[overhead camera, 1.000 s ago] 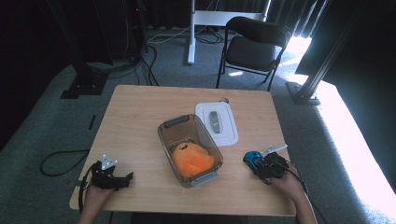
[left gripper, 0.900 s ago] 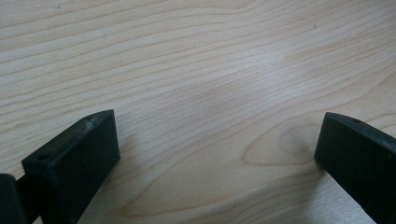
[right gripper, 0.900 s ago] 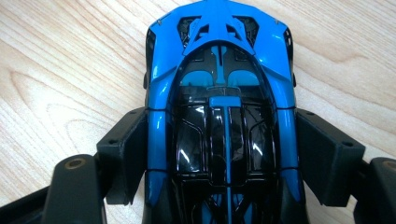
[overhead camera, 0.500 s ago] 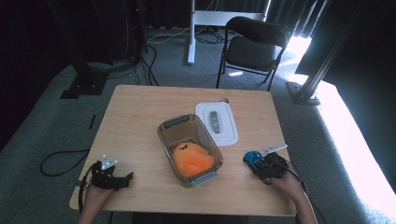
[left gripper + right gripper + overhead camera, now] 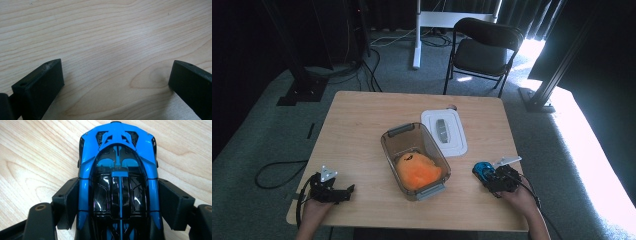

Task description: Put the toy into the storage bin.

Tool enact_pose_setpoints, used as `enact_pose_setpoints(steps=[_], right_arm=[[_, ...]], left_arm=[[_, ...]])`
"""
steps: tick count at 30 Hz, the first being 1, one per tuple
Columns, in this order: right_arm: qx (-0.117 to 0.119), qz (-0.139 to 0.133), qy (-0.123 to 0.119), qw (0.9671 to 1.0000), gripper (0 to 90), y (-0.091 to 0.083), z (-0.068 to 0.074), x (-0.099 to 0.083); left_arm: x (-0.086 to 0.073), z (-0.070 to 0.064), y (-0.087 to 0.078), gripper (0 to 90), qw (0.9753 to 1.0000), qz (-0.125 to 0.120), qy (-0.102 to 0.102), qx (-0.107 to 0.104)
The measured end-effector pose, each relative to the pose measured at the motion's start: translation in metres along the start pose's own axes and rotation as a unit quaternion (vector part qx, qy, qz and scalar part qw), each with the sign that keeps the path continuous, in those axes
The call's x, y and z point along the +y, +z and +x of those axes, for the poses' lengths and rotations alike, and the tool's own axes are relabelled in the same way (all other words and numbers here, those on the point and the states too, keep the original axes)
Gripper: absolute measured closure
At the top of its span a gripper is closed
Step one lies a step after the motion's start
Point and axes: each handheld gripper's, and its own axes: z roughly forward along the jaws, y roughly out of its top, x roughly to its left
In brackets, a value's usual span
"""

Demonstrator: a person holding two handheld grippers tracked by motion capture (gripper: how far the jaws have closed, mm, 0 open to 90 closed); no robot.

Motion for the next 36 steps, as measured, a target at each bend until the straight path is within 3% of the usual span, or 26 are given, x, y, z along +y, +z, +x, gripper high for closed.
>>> enact_pose_setpoints(steps=[17, 22, 23, 26, 30, 36], right_arm=[[0.001, -0.012, 0.023, 0.9997, 26.0, -0.004, 0.001, 0.010], [0.008, -0.033, 0.026, 0.9991, 26.0, -0.015, 0.003, 0.016], [0.008, -0.046, 0.030, 0.9984, 26.1, -0.020, 0.004, 0.018], [0.007, -0.056, 0.027, 0.9980, 26.1, -0.027, 0.005, 0.023], [0.006, -0.044, 0.006, 0.9990, 26.1, -0.036, 0.009, 0.034], [-0.003, -0.043, 0.004, 0.9990, 26.1, -0.045, 0.016, 0.048]], left_arm=[[0.000, 0.000, 0.000, 0.2, 1.0000, 0.000, 0.000, 0.000], [0.000, 0.000, 0.000, 0.2, 1.0000, 0.000, 0.001, -0.001], [0.000, 0.000, 0.000, 0.2, 1.0000, 0.000, 0.000, -0.001], [0.000, 0.000, 0.000, 0.2, 1.0000, 0.000, 0.001, -0.001], [0.000, 0.000, 0.000, 0.2, 1.0000, 0.000, 0.001, -0.001], [0.000, 0.000, 0.000, 0.2, 1.0000, 0.000, 0.001, -0.001]])
